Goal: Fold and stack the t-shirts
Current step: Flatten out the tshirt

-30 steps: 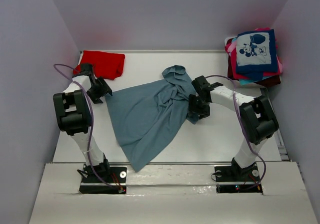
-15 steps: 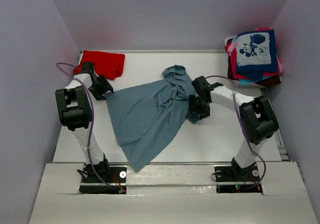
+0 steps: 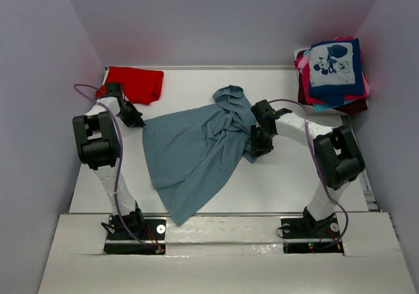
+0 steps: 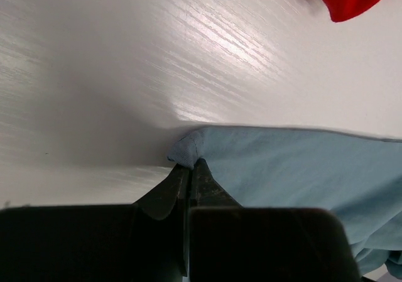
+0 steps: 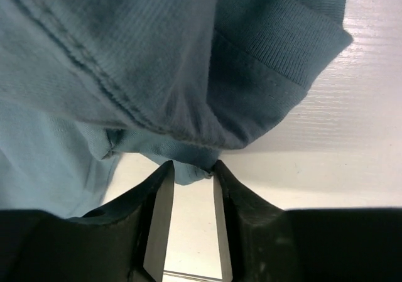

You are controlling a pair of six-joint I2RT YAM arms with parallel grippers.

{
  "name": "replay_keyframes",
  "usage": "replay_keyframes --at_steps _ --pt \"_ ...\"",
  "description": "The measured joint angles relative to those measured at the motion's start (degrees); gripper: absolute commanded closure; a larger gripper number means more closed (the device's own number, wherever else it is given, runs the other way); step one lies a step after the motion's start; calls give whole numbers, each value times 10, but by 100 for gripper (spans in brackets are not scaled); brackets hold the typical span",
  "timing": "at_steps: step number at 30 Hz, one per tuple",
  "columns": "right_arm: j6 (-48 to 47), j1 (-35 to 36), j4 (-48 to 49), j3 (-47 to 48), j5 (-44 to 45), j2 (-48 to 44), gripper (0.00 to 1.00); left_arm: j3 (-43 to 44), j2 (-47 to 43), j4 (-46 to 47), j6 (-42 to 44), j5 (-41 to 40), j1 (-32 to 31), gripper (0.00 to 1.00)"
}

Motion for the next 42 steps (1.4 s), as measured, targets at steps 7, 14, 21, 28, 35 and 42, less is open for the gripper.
replay_keyframes --at_steps 7,14,21,28,35,42 --pt "1 0 -1 0 0 5 78 4 2 -3 0 -1 0 94" --pt "3 0 -30 6 21 -4 85 14 7 -9 -9 -3 3 94" --pt "18 0 -82 7 59 -73 93 56 32 -24 -13 -10 8 94" --pt "31 -4 -103 4 71 -127 85 82 44 -35 -15 -17 21 94" --pt "33 -5 -93 -2 66 -95 47 82 46 -37 -15 -18 22 94" --pt "23 -5 -60 -2 60 -24 55 82 46 -37 -15 -18 23 94"
